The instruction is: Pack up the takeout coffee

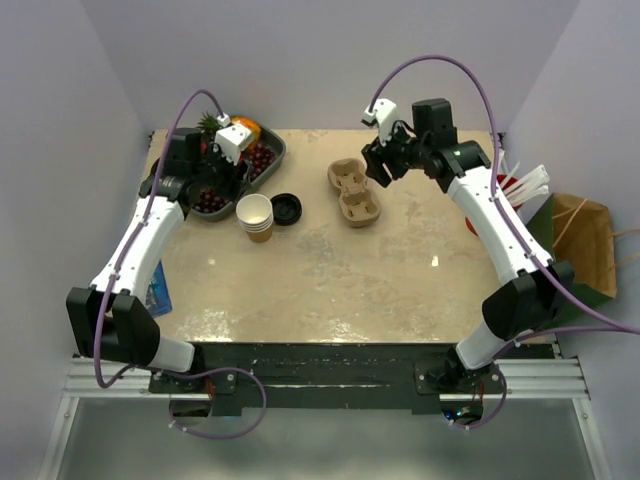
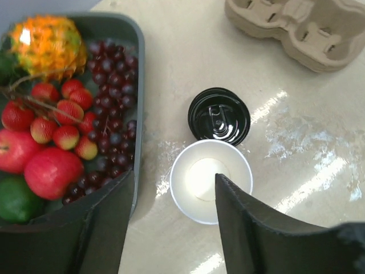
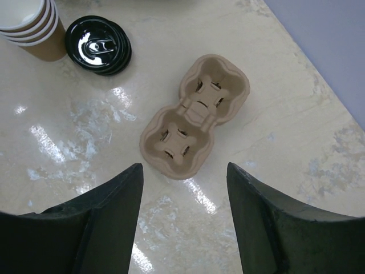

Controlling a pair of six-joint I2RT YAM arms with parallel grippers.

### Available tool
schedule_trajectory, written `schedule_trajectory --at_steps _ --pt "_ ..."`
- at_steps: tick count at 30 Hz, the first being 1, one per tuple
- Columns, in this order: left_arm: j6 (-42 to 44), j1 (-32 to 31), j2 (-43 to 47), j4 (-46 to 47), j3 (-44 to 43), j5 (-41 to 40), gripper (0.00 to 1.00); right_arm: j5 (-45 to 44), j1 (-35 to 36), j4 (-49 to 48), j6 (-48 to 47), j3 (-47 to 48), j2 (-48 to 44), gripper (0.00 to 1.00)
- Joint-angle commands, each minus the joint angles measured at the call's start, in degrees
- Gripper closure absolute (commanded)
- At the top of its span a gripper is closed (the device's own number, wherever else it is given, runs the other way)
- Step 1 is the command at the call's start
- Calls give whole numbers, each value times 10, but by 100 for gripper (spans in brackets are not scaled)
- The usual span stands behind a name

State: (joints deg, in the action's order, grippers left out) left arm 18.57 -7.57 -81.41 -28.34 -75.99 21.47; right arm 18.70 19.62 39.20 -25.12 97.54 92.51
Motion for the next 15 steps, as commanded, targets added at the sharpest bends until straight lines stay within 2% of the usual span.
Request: schedule_trajectory --at_steps 1,5,6,8,11,15 --pt "-68 -1 -25 24 -14 -62 43 -16 2 24 -7 38 -6 37" --pt "-76 -1 -95 -50 -61 -36 58 0 2 36 19 40 4 38" --pt "-77 -1 -113 -95 -92 -28 60 0 2 36 23 35 4 38" --pt "-88 -1 -151 -123 -111 -20 60 -2 2 32 29 29 2 38" --pt "-100 -1 -165 -123 -109 -32 60 2 2 31 35 24 1 38" --pt "-107 -1 -176 -122 -115 -43 66 6 2 31 39 26 4 37"
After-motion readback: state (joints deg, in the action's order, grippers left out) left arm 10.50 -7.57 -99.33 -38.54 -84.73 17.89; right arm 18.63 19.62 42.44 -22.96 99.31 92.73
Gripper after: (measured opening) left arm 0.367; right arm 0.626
